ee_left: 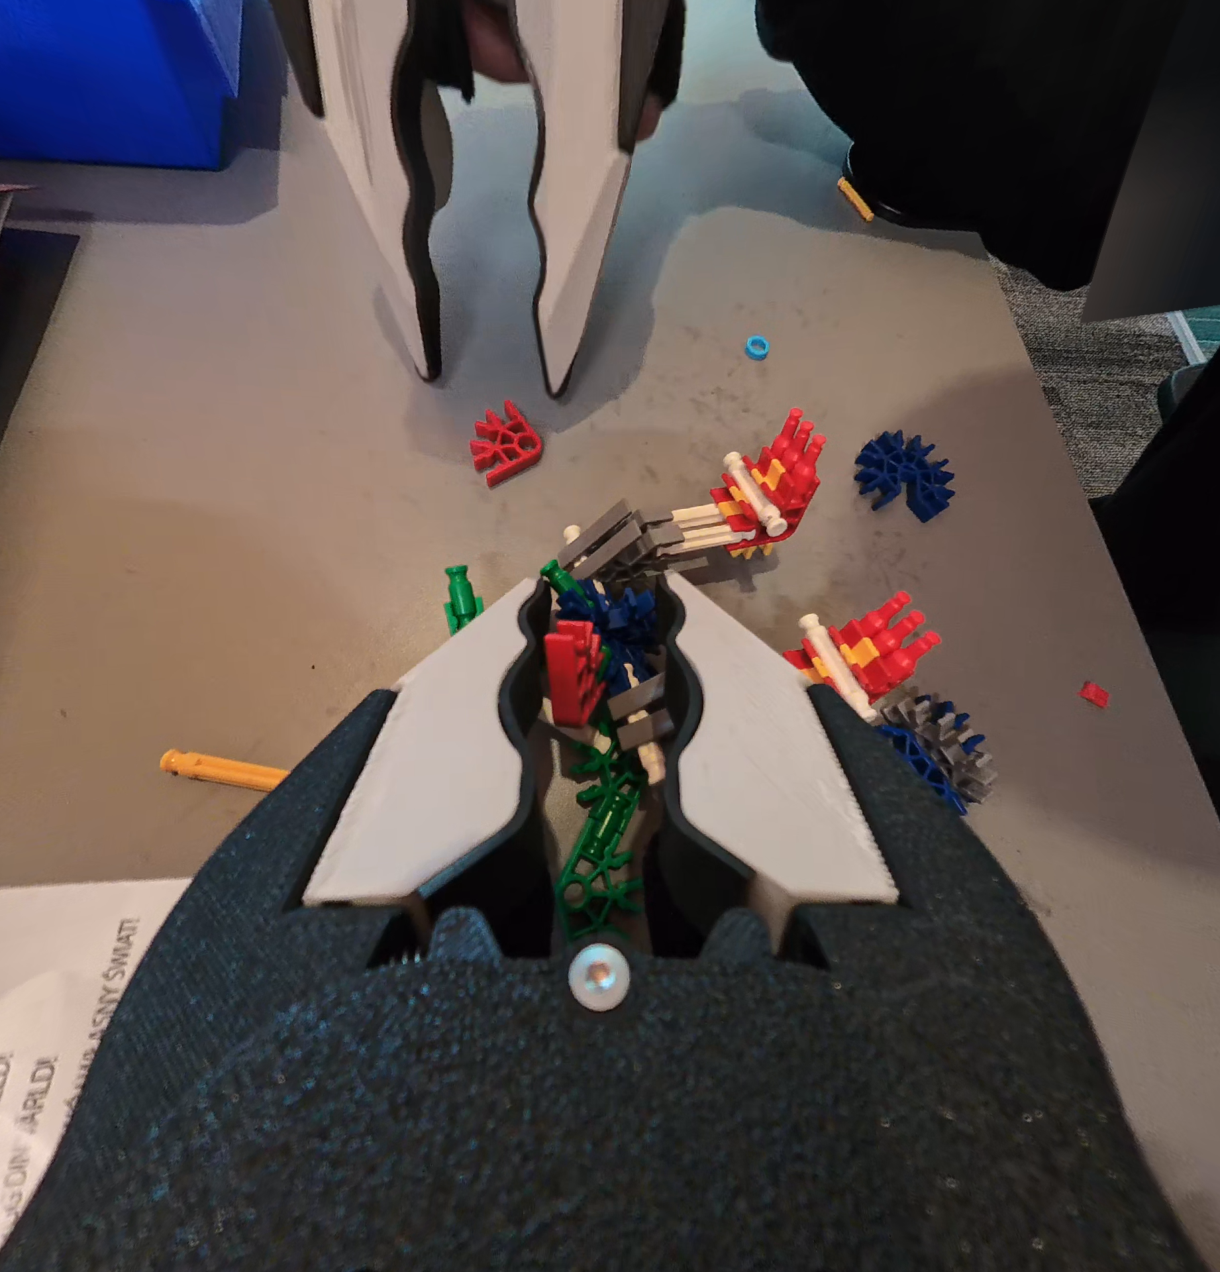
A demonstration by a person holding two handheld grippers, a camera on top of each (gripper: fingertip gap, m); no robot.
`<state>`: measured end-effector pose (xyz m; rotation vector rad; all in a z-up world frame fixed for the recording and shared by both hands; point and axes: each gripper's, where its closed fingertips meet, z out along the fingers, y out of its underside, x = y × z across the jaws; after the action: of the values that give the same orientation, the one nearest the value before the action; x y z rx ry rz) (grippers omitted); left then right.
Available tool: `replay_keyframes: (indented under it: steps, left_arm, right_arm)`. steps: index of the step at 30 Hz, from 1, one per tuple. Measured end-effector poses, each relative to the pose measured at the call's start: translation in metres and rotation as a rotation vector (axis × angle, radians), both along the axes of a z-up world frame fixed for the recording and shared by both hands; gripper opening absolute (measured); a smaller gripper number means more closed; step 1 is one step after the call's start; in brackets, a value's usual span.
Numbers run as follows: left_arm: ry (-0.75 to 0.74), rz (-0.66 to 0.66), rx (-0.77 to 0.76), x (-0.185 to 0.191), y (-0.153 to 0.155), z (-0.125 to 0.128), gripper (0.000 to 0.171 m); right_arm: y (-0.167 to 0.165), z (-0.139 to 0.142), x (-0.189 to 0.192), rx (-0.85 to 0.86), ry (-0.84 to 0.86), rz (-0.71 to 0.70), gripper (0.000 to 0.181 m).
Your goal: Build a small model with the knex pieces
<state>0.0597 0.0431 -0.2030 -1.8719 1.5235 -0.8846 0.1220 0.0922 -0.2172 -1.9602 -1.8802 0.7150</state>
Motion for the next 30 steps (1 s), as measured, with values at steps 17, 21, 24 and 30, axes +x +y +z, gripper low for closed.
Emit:
replay_keyframes:
  steps: [17,21,24,30]
  left_arm:
    - [0.003,0.025,0.01,-0.002,0.003,0.001,0.033]
    - [-0.022,0.039,0.018,-0.002,0.005,0.005,0.04]
    - [-0.049,0.06,0.038,-0.002,0.009,0.012,0.042]
    - [-0.098,0.112,0.284,0.003,0.023,0.037,0.04]
  right_arm:
    - [-0.015,-0.008,-0.025,0.069,0.028,0.127,0.022]
    - [-0.014,-0.007,-0.027,0.062,0.04,0.128,0.019]
    - [-0.016,0.005,-0.031,0.036,0.113,0.128,0.019]
    - [-0.021,0.046,-0.042,-0.103,0.359,0.119,0.019]
